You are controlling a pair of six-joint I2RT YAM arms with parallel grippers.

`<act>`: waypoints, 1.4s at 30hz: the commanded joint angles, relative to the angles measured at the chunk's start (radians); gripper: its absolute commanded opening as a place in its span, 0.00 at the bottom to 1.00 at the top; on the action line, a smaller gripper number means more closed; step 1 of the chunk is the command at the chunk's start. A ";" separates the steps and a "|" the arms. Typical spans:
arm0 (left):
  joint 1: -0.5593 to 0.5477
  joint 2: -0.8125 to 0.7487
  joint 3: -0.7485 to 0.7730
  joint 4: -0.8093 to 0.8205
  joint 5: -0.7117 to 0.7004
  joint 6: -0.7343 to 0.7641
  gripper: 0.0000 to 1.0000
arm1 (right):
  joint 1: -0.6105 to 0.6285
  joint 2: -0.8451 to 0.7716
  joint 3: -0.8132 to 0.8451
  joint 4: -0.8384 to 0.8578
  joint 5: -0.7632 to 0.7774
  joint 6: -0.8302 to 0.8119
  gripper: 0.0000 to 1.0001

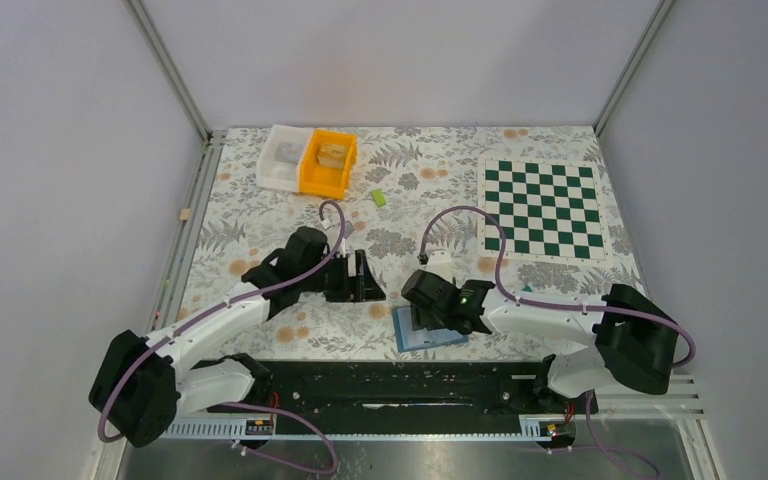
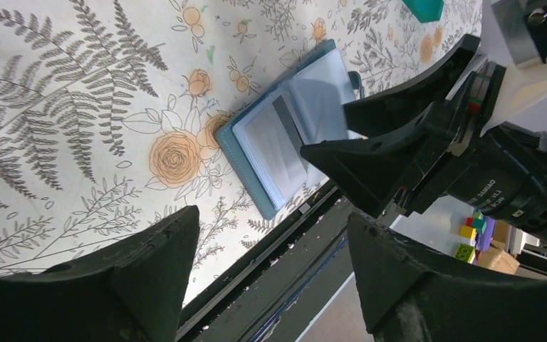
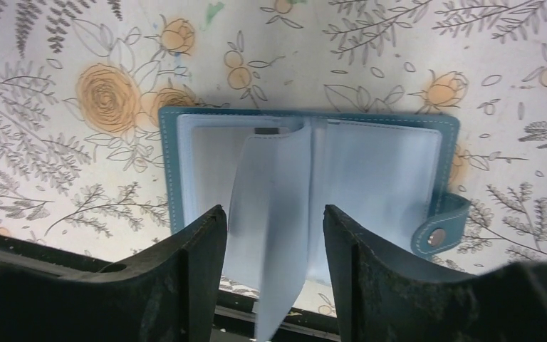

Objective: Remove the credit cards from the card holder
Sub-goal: Remove the credit card from the card holder.

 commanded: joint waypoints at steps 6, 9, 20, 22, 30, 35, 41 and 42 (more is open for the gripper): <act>-0.042 0.062 -0.032 0.163 0.013 -0.072 0.72 | 0.005 -0.054 -0.026 -0.079 0.126 0.015 0.59; -0.053 0.088 -0.035 0.190 0.017 -0.081 0.70 | 0.005 -0.080 -0.034 -0.101 0.145 0.023 0.59; -0.170 0.219 -0.019 0.328 0.025 -0.143 0.60 | -0.016 -0.205 -0.124 -0.147 0.197 0.069 0.60; -0.200 0.245 -0.023 0.368 0.019 -0.156 0.56 | -0.025 -0.250 -0.144 -0.146 0.202 0.070 0.60; -0.241 0.364 -0.033 0.499 0.001 -0.179 0.27 | -0.047 -0.447 -0.141 -0.100 -0.004 0.018 0.49; -0.240 0.398 -0.031 0.514 -0.025 -0.165 0.22 | -0.052 -0.474 -0.219 0.164 -0.185 0.013 0.35; -0.241 0.416 -0.038 0.488 -0.053 -0.149 0.16 | -0.116 -0.383 -0.254 0.219 -0.258 -0.026 0.33; -0.240 0.419 -0.040 0.486 -0.057 -0.148 0.15 | -0.136 -0.377 -0.269 0.239 -0.287 -0.033 0.33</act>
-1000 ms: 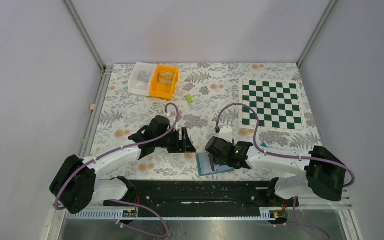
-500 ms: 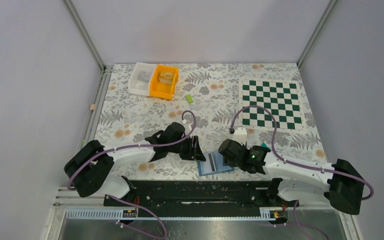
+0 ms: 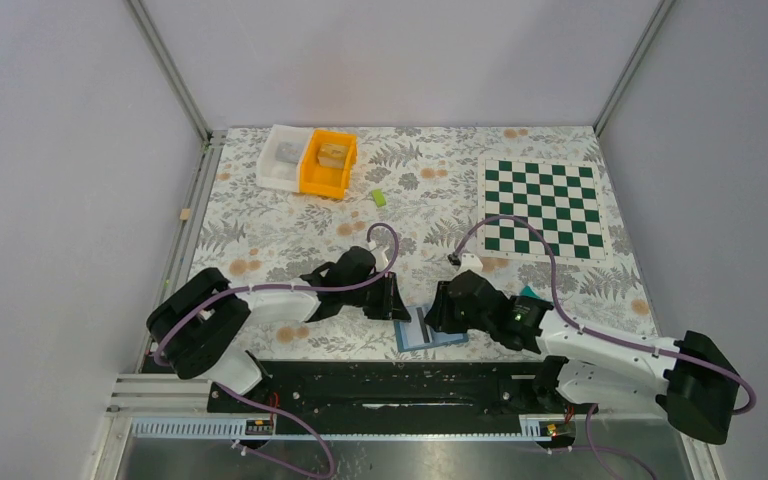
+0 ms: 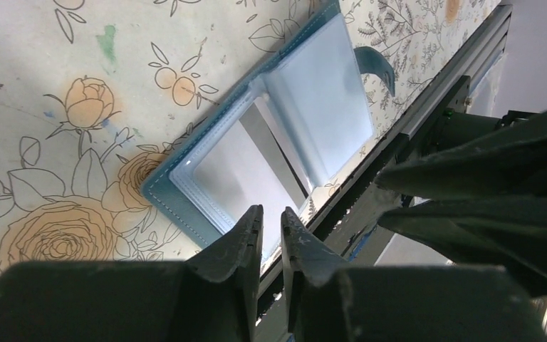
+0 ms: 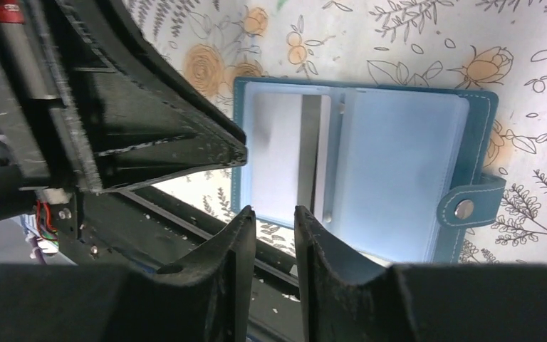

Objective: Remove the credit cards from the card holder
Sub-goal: Remove the credit card from the card holder.

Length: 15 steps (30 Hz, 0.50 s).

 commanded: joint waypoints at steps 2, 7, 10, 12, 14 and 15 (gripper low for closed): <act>-0.003 0.017 -0.012 0.043 -0.045 0.019 0.14 | -0.094 0.034 -0.064 0.147 -0.159 -0.055 0.34; -0.004 0.055 -0.012 0.041 -0.044 0.021 0.10 | -0.163 0.071 -0.113 0.251 -0.264 -0.092 0.35; -0.004 0.067 -0.023 0.040 -0.053 0.019 0.08 | -0.185 0.100 -0.134 0.301 -0.311 -0.098 0.36; -0.006 0.067 -0.028 0.040 -0.054 0.018 0.08 | -0.195 0.121 -0.146 0.325 -0.326 -0.101 0.36; -0.007 0.067 -0.030 0.029 -0.054 0.021 0.08 | -0.201 0.149 -0.154 0.338 -0.329 -0.105 0.36; -0.008 0.066 -0.030 0.023 -0.059 0.023 0.07 | -0.203 0.162 -0.158 0.342 -0.328 -0.106 0.36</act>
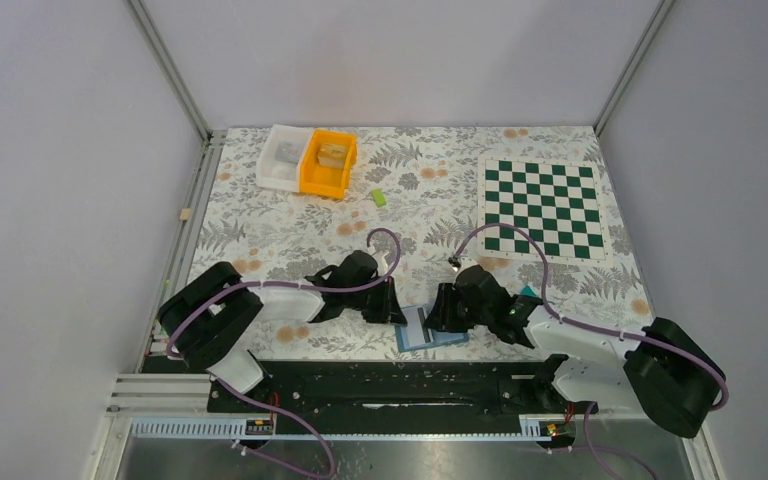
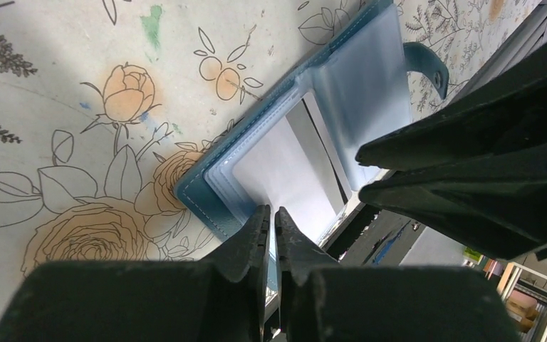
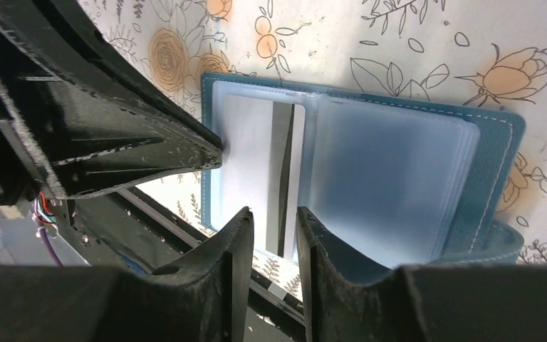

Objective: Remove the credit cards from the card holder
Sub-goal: Remove the credit card from the card holder.

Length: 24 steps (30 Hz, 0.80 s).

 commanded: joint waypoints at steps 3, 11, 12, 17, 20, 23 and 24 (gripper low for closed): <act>-0.009 -0.001 -0.020 -0.001 -0.043 0.025 0.07 | -0.024 0.070 -0.022 0.102 -0.049 -0.027 0.36; -0.010 0.008 -0.036 -0.003 -0.052 0.031 0.06 | -0.031 0.102 -0.027 0.106 -0.052 -0.028 0.39; -0.010 0.008 -0.037 -0.002 -0.051 0.031 0.06 | -0.031 0.105 -0.027 0.106 -0.054 -0.028 0.39; -0.011 0.008 -0.041 0.003 -0.050 0.032 0.06 | -0.039 0.110 -0.032 0.119 -0.082 -0.022 0.41; -0.012 0.006 -0.042 0.003 -0.049 0.031 0.06 | -0.042 0.118 -0.031 0.126 -0.099 -0.019 0.41; -0.012 0.006 -0.044 0.005 -0.049 0.030 0.05 | -0.052 0.135 -0.038 0.156 -0.128 -0.011 0.41; -0.011 0.006 -0.047 0.006 -0.048 0.030 0.05 | -0.056 0.143 -0.043 0.171 -0.142 -0.005 0.41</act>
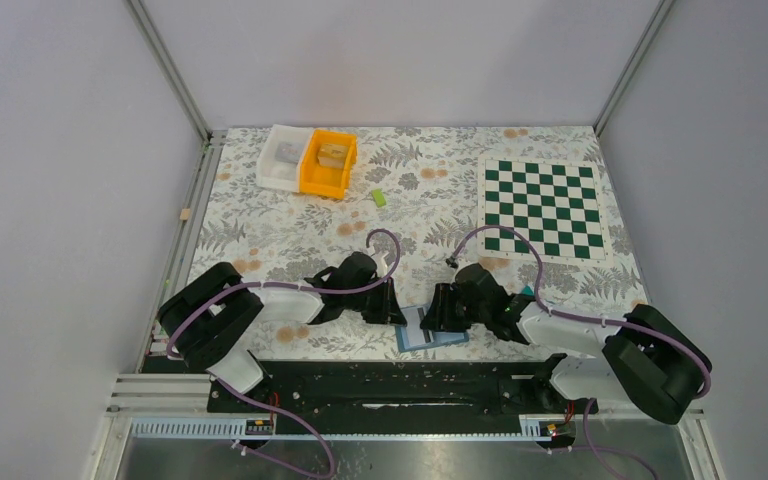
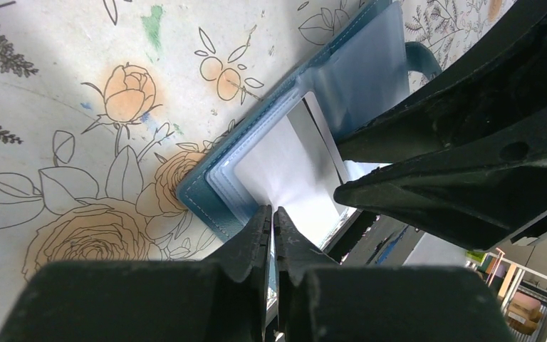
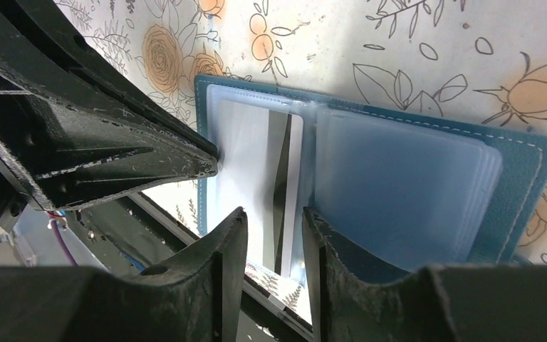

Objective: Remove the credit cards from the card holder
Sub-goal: Remove the credit card from the card holder.

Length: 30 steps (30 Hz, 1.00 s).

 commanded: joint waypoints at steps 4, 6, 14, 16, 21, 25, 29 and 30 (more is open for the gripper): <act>-0.011 0.005 -0.030 -0.019 -0.037 0.027 0.05 | -0.032 0.060 -0.031 0.111 -0.104 0.019 0.42; -0.011 0.004 -0.029 -0.021 -0.036 0.027 0.05 | -0.037 0.067 -0.035 0.128 -0.120 0.023 0.41; -0.013 0.012 -0.017 -0.047 -0.042 0.037 0.05 | -0.072 0.025 -0.054 0.133 -0.151 0.009 0.24; -0.012 0.013 -0.012 -0.054 -0.043 0.040 0.05 | -0.087 0.015 -0.061 0.133 -0.163 0.006 0.14; -0.013 0.010 -0.010 -0.070 -0.061 0.045 0.05 | -0.111 -0.019 -0.076 0.133 -0.186 -0.001 0.00; -0.013 0.013 -0.001 -0.099 -0.082 0.059 0.05 | -0.122 -0.053 -0.093 0.132 -0.192 -0.006 0.00; -0.012 0.019 0.005 -0.122 -0.106 0.066 0.05 | -0.145 -0.074 -0.111 0.110 -0.184 0.001 0.00; -0.012 0.020 0.005 -0.123 -0.107 0.066 0.05 | -0.151 -0.077 -0.113 0.100 -0.181 0.004 0.00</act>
